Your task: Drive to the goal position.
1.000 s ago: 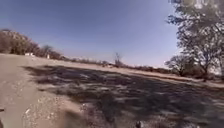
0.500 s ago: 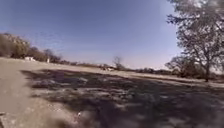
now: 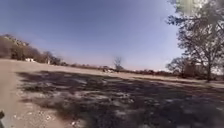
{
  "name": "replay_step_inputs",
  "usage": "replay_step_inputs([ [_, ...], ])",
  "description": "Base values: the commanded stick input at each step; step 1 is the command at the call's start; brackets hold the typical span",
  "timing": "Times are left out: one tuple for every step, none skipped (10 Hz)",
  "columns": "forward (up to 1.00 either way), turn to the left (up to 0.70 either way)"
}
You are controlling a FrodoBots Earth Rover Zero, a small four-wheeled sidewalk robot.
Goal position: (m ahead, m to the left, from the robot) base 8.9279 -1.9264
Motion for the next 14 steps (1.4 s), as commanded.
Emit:
replay_step_inputs([
  [0.50, 0.00],
  [0.50, 0.00],
  [0.50, 0.00],
  [0.50, 0.00],
  [0.50, 0.00],
  [0.50, 0.00],
  [0.50, 0.00],
  [0.50, 0.00],
  [0.50, 0.00],
  [0.50, 0.00],
  [0.50, 0.00],
  [0.50, 0.00],
  [0.50, 0.00],
  [0.50, 0.00],
])
